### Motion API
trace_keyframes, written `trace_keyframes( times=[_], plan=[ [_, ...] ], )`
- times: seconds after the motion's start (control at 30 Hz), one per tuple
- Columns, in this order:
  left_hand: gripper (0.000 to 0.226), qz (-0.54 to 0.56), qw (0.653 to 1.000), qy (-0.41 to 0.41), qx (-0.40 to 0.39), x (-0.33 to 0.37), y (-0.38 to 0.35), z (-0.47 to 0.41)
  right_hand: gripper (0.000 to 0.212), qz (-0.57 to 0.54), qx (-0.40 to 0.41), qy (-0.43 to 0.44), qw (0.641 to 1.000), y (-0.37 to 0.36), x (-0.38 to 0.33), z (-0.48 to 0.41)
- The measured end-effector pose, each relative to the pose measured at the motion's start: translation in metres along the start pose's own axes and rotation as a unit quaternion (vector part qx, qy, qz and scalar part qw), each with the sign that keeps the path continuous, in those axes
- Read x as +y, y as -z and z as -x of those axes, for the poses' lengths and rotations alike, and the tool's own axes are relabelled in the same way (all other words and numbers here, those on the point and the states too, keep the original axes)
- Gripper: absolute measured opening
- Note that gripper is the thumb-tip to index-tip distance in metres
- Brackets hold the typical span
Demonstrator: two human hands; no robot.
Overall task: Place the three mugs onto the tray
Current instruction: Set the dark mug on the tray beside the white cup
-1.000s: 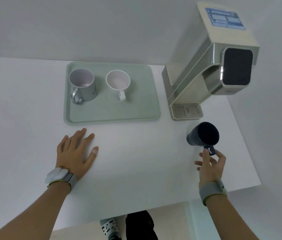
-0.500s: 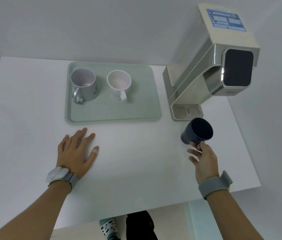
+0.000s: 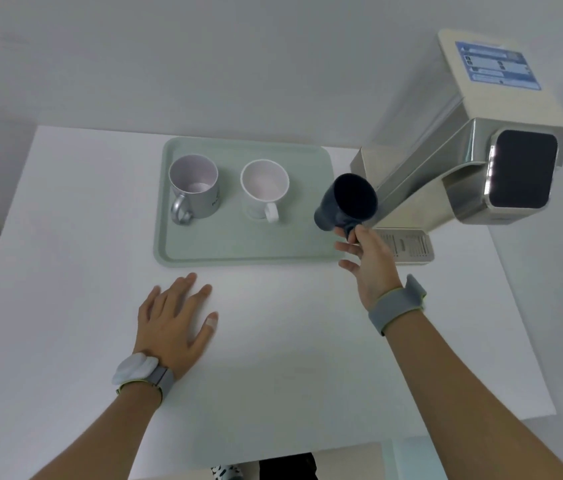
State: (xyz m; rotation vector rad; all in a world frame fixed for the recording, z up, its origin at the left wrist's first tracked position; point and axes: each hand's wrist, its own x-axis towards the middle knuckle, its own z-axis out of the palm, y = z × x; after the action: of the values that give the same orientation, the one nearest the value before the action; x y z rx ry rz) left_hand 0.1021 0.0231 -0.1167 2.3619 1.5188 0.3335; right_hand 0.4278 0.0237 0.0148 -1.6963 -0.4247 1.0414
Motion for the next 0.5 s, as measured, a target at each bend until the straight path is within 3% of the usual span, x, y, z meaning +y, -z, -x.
trace_keyframes(
  times=[0.5],
  plan=[
    [0.055, -0.008, 1.000, 0.002, -0.025, 0.005, 0.007, -0.002, 0.030, 0.073, -0.020, -0.007, 0.997, -0.029, 0.000, -0.035]
  ],
)
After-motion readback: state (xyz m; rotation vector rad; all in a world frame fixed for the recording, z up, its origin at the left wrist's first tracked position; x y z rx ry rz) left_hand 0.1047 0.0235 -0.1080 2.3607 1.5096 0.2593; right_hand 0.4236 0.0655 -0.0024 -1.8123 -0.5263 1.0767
